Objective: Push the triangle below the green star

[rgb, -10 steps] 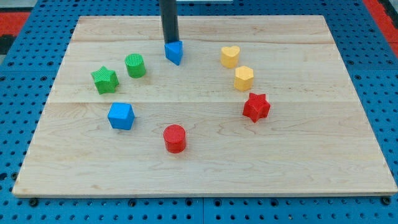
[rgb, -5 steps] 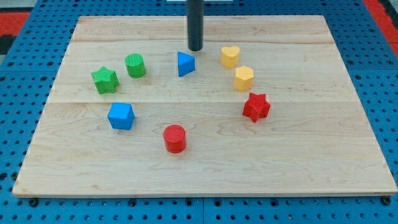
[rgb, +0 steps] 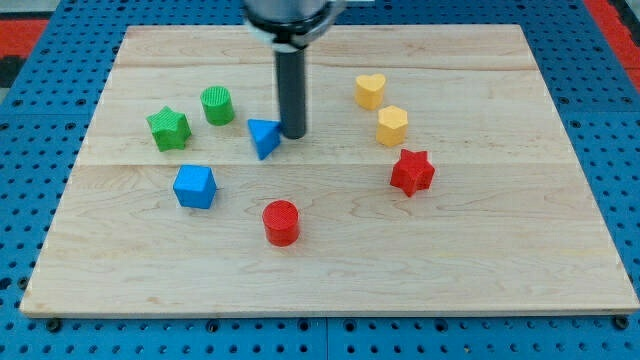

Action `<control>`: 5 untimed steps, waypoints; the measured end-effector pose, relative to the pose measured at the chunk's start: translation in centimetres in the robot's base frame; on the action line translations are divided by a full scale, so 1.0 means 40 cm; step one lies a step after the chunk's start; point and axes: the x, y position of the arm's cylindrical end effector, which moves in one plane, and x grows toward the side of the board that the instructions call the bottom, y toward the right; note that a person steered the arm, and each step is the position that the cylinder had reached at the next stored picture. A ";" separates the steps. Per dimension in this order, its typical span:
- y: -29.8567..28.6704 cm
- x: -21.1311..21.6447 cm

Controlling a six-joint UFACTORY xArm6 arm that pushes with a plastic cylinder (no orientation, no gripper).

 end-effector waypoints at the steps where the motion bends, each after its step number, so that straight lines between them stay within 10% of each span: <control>1: -0.028 0.048; 5: -0.073 0.001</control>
